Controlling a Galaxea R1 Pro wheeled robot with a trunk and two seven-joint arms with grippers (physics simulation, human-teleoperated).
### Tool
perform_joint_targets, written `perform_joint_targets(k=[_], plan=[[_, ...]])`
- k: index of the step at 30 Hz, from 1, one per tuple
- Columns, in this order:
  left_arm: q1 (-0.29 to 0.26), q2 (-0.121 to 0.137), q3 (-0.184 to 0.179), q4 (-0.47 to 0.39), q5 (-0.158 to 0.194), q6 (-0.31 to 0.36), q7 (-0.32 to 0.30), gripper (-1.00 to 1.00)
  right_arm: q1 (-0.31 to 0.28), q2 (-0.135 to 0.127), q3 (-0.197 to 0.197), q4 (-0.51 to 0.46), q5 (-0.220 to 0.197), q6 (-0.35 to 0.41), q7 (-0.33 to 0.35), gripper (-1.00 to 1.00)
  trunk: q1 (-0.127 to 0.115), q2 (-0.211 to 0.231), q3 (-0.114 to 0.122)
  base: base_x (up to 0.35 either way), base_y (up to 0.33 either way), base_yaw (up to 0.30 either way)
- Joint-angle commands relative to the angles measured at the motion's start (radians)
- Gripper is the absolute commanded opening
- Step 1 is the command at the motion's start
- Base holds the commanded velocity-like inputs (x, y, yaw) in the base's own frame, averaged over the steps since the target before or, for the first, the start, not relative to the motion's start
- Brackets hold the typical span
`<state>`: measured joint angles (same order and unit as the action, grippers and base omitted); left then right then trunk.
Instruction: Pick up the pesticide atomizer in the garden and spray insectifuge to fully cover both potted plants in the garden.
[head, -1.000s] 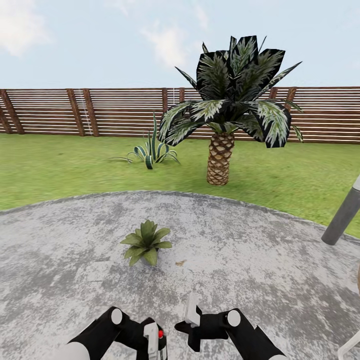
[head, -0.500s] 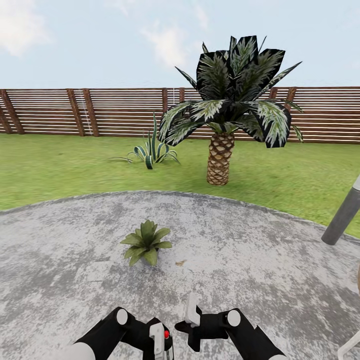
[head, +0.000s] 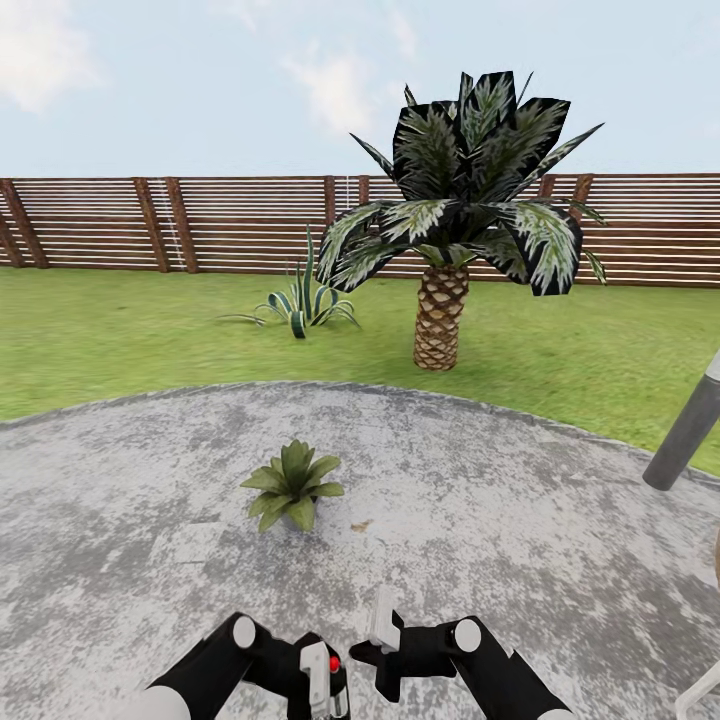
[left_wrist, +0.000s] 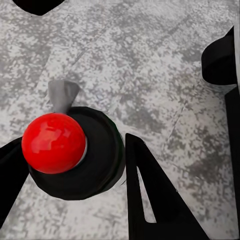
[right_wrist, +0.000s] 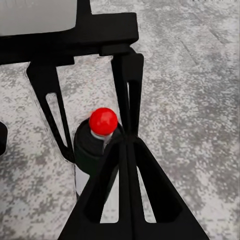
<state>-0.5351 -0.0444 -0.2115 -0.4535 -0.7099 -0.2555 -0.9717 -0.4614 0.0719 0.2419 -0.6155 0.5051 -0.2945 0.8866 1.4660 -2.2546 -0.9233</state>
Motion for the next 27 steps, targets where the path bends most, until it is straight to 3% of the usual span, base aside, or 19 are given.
perform_joint_targets(k=[1,27], plan=[[0.0,0.0,0.001,-0.007,-0.007,-0.005,-0.001,-1.0,0.0,0.0,-0.001,-0.001,0.009,-0.005,0.001,-1.0,0.0,0.0,-0.001,0.0,0.0,0.0],[0.0,-0.003,0.004,-0.018,-0.005,-0.005,0.001,-1.0,0.0,0.003,-0.001,-0.001,0.009,-0.005,0.001,-1.0,0.0,0.0,-0.001,0.0,0.0,0.0]])
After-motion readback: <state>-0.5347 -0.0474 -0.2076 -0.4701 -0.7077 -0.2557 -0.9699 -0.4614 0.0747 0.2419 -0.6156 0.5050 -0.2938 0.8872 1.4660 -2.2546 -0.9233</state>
